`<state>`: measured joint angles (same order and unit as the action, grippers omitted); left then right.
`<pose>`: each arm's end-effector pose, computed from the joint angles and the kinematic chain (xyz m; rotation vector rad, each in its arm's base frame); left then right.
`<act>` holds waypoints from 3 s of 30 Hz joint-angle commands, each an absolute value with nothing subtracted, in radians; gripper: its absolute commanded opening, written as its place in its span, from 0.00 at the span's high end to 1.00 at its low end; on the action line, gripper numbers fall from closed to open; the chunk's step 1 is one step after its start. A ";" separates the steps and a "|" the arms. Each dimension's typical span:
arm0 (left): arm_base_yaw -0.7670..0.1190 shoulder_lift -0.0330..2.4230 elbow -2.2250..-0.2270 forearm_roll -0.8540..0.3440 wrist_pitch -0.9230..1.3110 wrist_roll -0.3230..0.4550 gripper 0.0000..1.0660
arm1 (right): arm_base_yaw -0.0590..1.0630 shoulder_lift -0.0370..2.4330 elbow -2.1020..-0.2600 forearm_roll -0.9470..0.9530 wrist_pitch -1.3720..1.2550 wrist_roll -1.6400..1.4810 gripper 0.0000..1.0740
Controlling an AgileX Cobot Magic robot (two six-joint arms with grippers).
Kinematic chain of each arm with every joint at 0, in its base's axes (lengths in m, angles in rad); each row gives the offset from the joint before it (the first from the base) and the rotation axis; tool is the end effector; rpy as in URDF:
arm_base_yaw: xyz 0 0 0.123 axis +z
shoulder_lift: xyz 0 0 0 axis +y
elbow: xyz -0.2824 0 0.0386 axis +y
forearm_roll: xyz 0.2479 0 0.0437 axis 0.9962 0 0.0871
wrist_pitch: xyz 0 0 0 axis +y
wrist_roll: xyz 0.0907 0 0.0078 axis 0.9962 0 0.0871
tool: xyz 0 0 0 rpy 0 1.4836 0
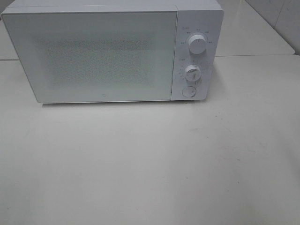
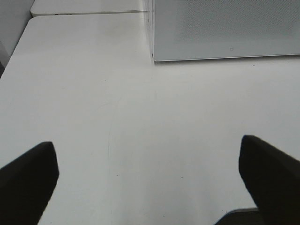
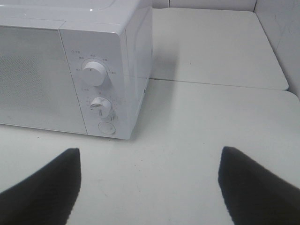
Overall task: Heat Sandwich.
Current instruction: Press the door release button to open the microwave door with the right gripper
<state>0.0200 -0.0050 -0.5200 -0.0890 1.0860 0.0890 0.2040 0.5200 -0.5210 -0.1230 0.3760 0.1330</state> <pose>-0.0091 -0.0073 0.2809 0.0772 2.0401 -0.0382 0.1078 0.0181 0.3151 -0.1408 1.8519 0.1128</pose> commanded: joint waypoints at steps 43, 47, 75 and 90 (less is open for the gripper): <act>0.018 -0.021 -0.517 -0.090 1.076 0.088 0.08 | 0.256 1.406 -0.431 0.212 -0.714 -0.081 0.28; 0.018 -0.021 -0.517 -0.090 1.076 0.088 0.08 | 0.341 1.457 -0.423 0.330 -0.759 -0.171 0.25; 0.018 -0.021 -0.517 -0.090 1.076 0.088 0.08 | 0.685 1.717 -0.426 0.658 -1.000 0.000 0.31; 0.018 -0.021 -0.517 -0.090 1.076 0.088 0.08 | 0.685 1.717 -0.426 0.662 -0.921 0.918 0.47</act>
<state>0.0200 -0.0050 -0.5200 -0.0890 1.0860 0.0890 0.6810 1.7180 -0.4250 0.6670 -0.9230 0.8190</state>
